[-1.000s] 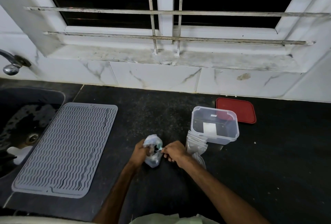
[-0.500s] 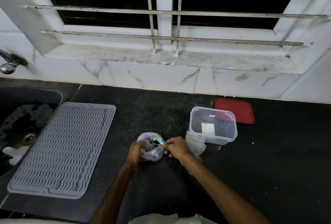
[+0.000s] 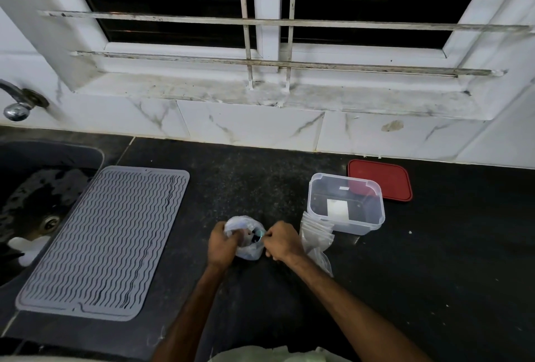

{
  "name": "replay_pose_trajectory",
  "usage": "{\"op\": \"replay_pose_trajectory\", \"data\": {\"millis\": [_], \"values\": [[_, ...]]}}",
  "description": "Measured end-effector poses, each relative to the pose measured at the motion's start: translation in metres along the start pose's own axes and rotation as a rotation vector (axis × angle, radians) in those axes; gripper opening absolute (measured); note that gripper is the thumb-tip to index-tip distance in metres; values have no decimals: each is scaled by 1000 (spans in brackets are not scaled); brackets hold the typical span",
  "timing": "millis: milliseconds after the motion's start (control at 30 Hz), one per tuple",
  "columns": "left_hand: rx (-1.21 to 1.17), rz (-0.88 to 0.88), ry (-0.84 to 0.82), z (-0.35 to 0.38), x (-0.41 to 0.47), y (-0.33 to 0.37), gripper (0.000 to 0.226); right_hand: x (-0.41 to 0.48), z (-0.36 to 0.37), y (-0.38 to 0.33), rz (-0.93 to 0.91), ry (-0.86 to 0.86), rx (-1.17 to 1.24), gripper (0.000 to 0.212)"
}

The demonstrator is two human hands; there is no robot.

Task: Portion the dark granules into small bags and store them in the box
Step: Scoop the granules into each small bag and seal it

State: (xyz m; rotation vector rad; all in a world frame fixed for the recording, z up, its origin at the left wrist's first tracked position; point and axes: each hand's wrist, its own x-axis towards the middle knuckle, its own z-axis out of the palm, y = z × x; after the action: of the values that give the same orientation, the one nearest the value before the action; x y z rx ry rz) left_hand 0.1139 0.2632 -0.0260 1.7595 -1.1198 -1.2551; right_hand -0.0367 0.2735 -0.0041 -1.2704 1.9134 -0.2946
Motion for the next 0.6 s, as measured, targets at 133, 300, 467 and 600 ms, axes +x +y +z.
{"op": "replay_pose_trajectory", "data": {"millis": [133,300,467,600], "values": [[-59,2,-51,2,-4,0,14,-2,-2,3,28,-3,93,24],[10,-2,-61,6,-2,-4,50,-4,1,5,20,5,111,25],[14,26,-50,8,0,-8,44,-3,1,6,25,8,121,25],[19,21,-94,7,1,-5,44,-2,1,7,32,8,134,24]]}}
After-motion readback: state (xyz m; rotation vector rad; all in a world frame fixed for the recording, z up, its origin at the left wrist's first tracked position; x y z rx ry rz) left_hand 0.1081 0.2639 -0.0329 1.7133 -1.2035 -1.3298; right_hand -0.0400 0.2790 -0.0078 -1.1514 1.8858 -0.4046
